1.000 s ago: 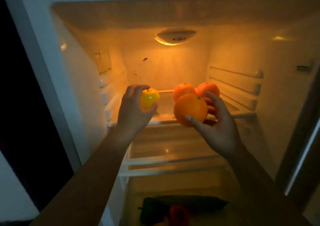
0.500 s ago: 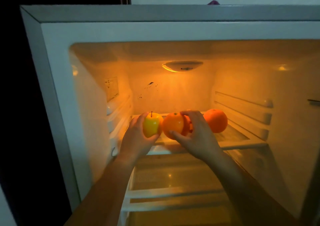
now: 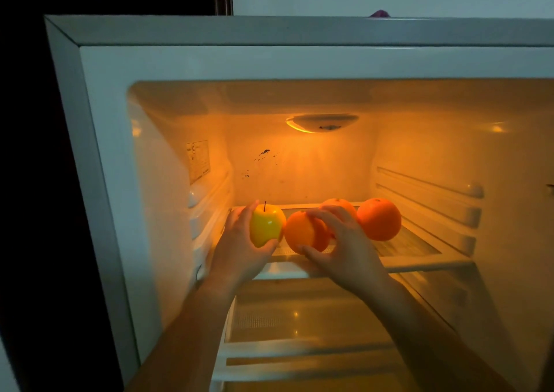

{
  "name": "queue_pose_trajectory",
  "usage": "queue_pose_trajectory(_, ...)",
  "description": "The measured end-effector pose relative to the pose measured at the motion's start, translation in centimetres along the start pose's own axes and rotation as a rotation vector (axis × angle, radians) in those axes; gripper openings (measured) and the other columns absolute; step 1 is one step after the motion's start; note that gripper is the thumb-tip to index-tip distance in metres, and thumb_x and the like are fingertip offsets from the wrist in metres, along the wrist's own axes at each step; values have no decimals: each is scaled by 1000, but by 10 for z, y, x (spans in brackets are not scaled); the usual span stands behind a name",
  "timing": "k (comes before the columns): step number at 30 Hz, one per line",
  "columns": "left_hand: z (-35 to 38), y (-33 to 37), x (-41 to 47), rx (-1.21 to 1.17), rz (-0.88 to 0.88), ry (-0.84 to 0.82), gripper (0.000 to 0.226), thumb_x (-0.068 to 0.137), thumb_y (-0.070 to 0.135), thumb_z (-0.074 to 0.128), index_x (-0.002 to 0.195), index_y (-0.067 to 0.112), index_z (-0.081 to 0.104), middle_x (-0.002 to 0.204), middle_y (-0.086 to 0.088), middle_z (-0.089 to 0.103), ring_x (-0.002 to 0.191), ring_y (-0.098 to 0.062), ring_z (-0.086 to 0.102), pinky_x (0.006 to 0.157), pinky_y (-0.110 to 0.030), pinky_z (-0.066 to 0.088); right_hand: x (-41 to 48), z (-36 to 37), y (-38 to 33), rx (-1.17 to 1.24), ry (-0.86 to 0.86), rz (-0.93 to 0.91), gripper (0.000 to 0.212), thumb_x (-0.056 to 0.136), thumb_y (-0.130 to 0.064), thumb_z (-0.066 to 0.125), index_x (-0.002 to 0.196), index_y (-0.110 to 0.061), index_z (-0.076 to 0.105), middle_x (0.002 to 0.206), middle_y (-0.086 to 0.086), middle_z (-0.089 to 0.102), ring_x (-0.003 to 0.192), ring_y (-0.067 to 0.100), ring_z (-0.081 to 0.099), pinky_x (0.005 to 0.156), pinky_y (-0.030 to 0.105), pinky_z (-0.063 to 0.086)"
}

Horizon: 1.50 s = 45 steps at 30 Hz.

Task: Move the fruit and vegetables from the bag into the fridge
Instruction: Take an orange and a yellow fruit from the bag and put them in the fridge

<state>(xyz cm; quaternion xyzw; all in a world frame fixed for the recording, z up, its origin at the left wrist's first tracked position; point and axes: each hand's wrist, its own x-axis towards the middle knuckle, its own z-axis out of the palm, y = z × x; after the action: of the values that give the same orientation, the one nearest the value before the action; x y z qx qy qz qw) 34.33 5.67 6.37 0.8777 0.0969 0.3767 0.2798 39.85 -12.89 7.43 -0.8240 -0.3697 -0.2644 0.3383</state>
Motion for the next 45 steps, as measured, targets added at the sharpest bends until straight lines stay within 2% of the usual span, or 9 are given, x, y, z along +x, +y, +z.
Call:
queue_pose_trajectory(10,4,-4,-1,38,-20,66,70,79,47,66,137,38,29,139,4,38,119,-19,46,93,-41,50,-4,17,5,41,66,4,67,73,-44,74,131,-35,40,138,-9,39,118,8,41,82,17,32)
queue_pose_trajectory(17,5,-5,-1,78,4,82,77,77,49,67,140,37,25,141,5,35,122,-17,43,92,-37,49,-7,17,7,19,90,-42,70,73,-44,73,134,-36,41,137,-7,41,110,1,34,76,9,27)
queue_pose_trajectory(26,4,1,-4,118,17,32,76,81,50,62,143,33,22,149,2,26,132,-20,33,101,-41,43,-7,15,10,44,143,-57,74,67,-45,78,132,-33,45,139,-3,41,121,16,42,83,20,34)
queue_pose_trajectory(30,0,3,-7,95,12,35,76,81,48,64,143,31,23,152,0,22,137,-21,27,106,-44,39,-7,14,11,54,140,-61,76,66,-47,78,132,-33,44,140,-4,41,122,15,42,83,20,35)
queue_pose_trajectory(35,-11,4,-39,98,84,53,77,79,45,66,143,27,25,151,1,26,137,-16,27,108,-35,34,-11,8,10,142,166,-80,75,67,-44,78,133,-28,46,140,-2,42,120,4,32,89,23,35)
queue_pose_trajectory(37,-15,4,-53,170,89,16,77,81,53,60,144,32,21,154,6,19,140,-14,21,109,-38,31,-16,6,9,231,215,-116,69,68,-42,78,129,-22,51,135,-1,47,122,5,38,97,29,42)
queue_pose_trajectory(40,-23,12,-67,218,91,-25,75,81,58,55,144,34,20,155,9,15,141,-12,17,111,-46,31,-33,3,7,329,301,-164,61,70,-41,74,123,-17,56,128,-4,49,121,12,47,93,40,49)
queue_pose_trajectory(42,-30,19,-75,225,121,-42,75,80,61,53,143,33,24,155,7,16,141,-14,18,107,-52,34,-49,-3,-1,329,311,-164,59,72,-42,71,123,-16,55,128,-4,49,120,8,46,93,35,49)
queue_pose_trajectory(45,-39,28,-96,219,173,-72,72,80,59,53,141,30,31,153,5,23,139,-16,24,108,-47,34,-81,-15,-14,239,224,-158,59,74,-41,70,124,-16,54,127,0,52,119,8,46,98,22,41)
